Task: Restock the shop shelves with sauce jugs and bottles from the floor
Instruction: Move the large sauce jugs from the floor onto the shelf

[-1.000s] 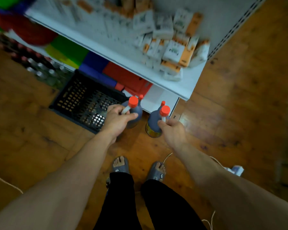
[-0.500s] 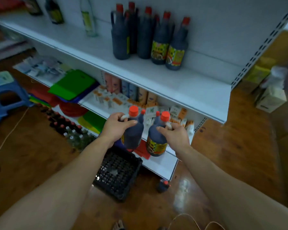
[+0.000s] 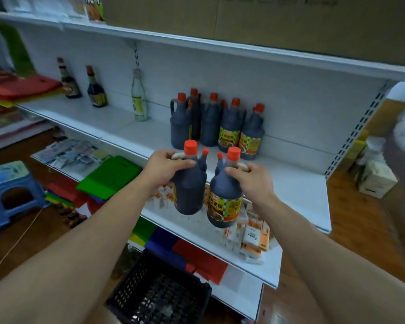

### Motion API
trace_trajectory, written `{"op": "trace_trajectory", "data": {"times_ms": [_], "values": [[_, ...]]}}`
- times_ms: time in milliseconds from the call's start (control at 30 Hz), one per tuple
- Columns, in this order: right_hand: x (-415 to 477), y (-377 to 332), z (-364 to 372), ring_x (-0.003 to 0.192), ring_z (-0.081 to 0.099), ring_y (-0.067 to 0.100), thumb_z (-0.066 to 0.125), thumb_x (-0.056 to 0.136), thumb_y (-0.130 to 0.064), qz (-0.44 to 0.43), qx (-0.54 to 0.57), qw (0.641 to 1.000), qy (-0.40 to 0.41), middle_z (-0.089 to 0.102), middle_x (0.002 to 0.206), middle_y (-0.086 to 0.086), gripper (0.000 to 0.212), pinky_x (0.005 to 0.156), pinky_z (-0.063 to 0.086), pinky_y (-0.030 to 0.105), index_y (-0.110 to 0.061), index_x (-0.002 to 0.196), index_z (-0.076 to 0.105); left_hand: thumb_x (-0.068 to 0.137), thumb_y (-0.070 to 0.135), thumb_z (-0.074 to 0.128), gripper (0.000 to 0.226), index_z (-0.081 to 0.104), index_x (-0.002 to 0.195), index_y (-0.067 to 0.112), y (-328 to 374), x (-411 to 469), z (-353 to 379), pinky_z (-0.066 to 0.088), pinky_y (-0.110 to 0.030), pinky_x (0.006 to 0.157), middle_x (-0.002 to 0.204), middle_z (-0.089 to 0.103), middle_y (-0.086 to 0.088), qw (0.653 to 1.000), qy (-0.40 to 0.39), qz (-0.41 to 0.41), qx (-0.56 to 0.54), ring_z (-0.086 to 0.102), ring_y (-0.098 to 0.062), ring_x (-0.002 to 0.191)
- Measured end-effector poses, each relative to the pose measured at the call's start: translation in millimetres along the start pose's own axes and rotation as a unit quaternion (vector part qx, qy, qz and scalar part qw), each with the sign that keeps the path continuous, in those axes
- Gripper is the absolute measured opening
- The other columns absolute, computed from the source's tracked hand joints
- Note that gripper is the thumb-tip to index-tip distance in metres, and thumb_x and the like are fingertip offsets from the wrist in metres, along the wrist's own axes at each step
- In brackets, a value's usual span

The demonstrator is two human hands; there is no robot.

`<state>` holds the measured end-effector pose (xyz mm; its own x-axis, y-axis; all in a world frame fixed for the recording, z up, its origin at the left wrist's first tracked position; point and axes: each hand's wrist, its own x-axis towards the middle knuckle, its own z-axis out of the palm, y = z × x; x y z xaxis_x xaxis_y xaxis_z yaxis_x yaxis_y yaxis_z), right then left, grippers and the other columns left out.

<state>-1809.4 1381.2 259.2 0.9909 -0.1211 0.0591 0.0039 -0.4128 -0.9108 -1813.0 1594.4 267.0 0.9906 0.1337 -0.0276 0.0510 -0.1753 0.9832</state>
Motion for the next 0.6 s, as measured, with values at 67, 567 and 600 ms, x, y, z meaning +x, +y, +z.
{"op": "trace_trajectory", "data": {"times_ms": [67,567,600], "values": [[20.4,-7.3,2.0,0.075,0.059,0.021,0.072,0.077,-0.036,-0.013,0.005,1.000,0.002,0.062,0.072,0.004,0.026,0.066,0.046,0.040,-0.015,0.068,0.060,0.068,0.029,0.084,0.032,0.070,0.088,0.008,8.5,17.1,-2.1,0.054,-0.044,0.072,0.090,0.071,-0.019,1.000,0.009,0.005,0.001,0.067,-0.029,0.083],[151.1,2.3,19.2,0.094,0.065,0.014,0.068,0.073,-0.041,0.003,0.072,0.997,0.021,0.072,0.093,-0.008,0.024,0.084,0.054,0.041,-0.027,0.093,0.072,0.072,0.025,0.082,0.039,0.066,0.095,-0.002,25.5,145.2,23.0,0.048,-0.035,0.066,0.081,0.064,-0.012,0.999,0.030,0.001,0.023,0.061,-0.020,0.074],[154.9,3.1,20.2,0.093,0.065,0.014,0.067,0.073,-0.043,0.008,0.073,0.997,0.020,0.072,0.092,-0.009,0.026,0.083,0.054,0.041,-0.027,0.093,0.072,0.072,0.024,0.082,0.033,0.067,0.090,0.001,23.6,150.7,23.5,0.048,-0.032,0.064,0.079,0.065,-0.010,0.999,0.032,-0.002,0.028,0.061,-0.019,0.072]]}}
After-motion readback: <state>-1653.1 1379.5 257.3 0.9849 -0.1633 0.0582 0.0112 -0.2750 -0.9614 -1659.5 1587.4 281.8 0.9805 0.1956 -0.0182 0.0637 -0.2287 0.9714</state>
